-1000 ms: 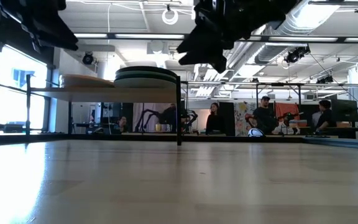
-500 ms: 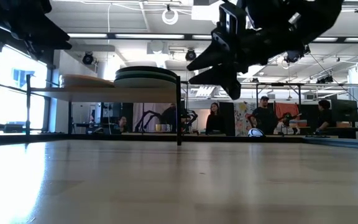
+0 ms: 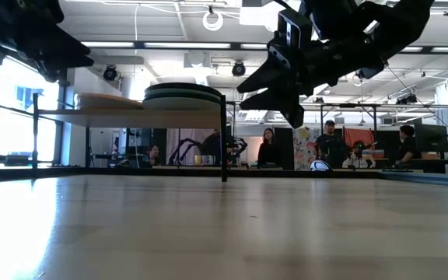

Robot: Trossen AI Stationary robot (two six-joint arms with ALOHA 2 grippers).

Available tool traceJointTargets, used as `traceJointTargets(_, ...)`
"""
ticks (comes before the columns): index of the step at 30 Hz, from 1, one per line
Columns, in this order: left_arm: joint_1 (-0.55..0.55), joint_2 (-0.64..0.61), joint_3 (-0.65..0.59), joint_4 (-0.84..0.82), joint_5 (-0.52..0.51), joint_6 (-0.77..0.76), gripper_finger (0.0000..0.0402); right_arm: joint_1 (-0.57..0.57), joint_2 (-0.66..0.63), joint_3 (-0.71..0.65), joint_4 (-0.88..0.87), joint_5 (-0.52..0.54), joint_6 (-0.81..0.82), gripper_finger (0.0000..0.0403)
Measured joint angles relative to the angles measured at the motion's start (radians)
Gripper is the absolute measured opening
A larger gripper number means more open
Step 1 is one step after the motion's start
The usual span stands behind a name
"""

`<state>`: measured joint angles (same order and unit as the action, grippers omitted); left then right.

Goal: Place and stack plates onto a shelf
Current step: Return to Home Position

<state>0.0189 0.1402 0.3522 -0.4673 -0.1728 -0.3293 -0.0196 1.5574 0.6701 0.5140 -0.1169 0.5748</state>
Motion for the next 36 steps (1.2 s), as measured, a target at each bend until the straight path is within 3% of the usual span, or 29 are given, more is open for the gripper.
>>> traceJointTargets(13,0.000,0.001,-0.108,0.081,0.000,0.070,0.0115,0.000,0.000,0.000,-0.009,-0.004,0.001,0.0126)
traceJointTargets(24,0.000,0.000,-0.112,0.101,0.007,0.121,0.0115,-0.007,-0.022,0.001,-0.038,-0.004,0.001,0.0126)
traceJointTargets(29,0.000,0.001,-0.112,0.112,0.017,0.136,0.0115,-0.022,-0.122,0.000,-0.173,-0.003,0.001,0.0126)
traceJointTargets(36,0.000,0.000,-0.112,0.214,0.220,0.167,0.0115,-0.045,-0.348,0.000,-0.363,0.001,0.001,0.0126)
